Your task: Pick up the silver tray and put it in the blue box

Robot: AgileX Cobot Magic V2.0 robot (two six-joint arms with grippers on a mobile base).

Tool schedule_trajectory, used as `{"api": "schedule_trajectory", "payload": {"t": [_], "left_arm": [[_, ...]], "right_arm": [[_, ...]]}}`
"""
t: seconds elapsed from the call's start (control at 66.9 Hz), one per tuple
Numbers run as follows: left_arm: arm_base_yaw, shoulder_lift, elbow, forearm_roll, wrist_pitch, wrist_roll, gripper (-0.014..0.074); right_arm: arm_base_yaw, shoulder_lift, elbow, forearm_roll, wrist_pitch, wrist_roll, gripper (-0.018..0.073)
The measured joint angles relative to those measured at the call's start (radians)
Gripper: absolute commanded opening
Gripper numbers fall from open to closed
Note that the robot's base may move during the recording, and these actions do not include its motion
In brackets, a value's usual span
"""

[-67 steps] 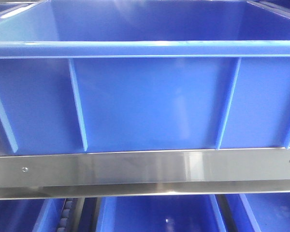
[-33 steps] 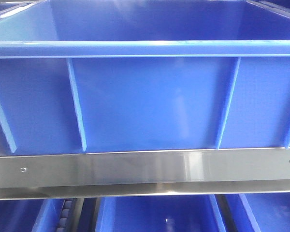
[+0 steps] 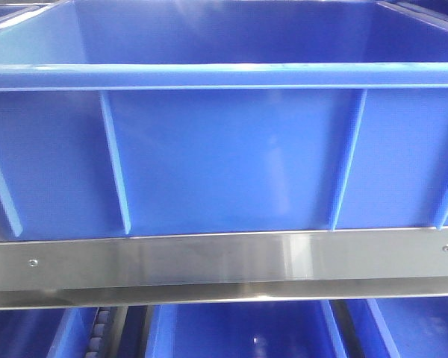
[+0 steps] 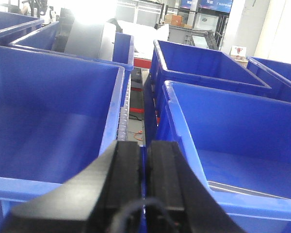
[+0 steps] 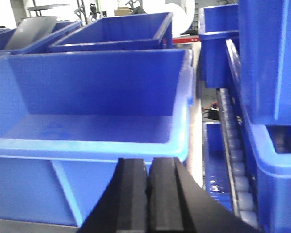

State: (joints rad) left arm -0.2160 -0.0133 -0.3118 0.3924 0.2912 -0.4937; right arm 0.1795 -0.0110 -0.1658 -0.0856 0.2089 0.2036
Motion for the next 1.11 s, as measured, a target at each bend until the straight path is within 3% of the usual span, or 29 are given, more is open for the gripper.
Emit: {"api": "schedule_trajectory", "payload": {"t": [0.224,0.389,1.107], "left_arm": [[0.000,0.000,0.000,0.000,0.000,0.000,0.0014],[0.000,0.000,0.000,0.000,-0.002,0.000,0.0014],[0.000,0.000,0.000,0.000,-0.005,0.000,0.0014]], "right_arm": [[-0.122,0.000,0.177,0.030,-0.220,-0.106,0.0050],[-0.125,0.000,0.194,0.039,-0.229,-0.204,0.0050],[-0.125,0.000,0.194,0.047,-0.265,-0.218,0.0050]]}}
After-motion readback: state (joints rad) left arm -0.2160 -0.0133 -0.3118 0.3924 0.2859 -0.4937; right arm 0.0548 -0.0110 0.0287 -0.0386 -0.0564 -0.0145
